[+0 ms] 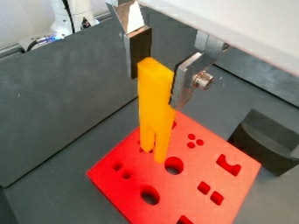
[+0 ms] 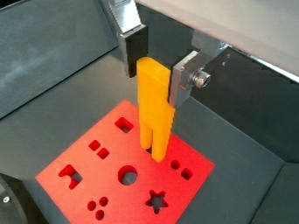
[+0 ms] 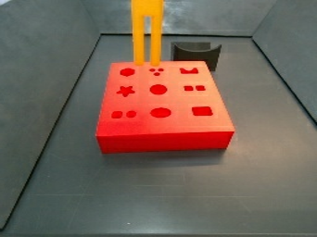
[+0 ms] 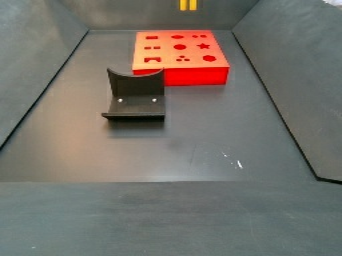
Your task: Insert the square-circle object.
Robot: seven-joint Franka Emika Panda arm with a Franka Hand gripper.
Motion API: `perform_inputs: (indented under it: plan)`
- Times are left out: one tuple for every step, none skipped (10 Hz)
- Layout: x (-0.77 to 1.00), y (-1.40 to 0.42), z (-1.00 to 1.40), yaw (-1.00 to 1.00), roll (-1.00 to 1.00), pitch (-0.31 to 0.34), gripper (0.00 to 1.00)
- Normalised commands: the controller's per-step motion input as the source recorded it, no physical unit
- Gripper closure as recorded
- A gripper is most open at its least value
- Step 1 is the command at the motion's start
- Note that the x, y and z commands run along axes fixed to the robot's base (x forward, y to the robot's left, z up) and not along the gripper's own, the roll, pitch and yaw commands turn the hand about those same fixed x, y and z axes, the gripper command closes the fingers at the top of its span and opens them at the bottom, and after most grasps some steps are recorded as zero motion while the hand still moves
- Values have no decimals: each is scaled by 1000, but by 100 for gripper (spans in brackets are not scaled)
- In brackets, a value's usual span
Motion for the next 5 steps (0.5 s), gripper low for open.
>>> perform_inputs:
  plan:
    - [0,-209,-577,223,-117,-221,100]
    - [0,-317,-626,469,-61,-227,100]
    - [-3,-303,-577,514,-51,-211,100]
    - [-134,-291,-526,531,-11,-196,100]
    - [-249,-189,-411,409,0,-146,100]
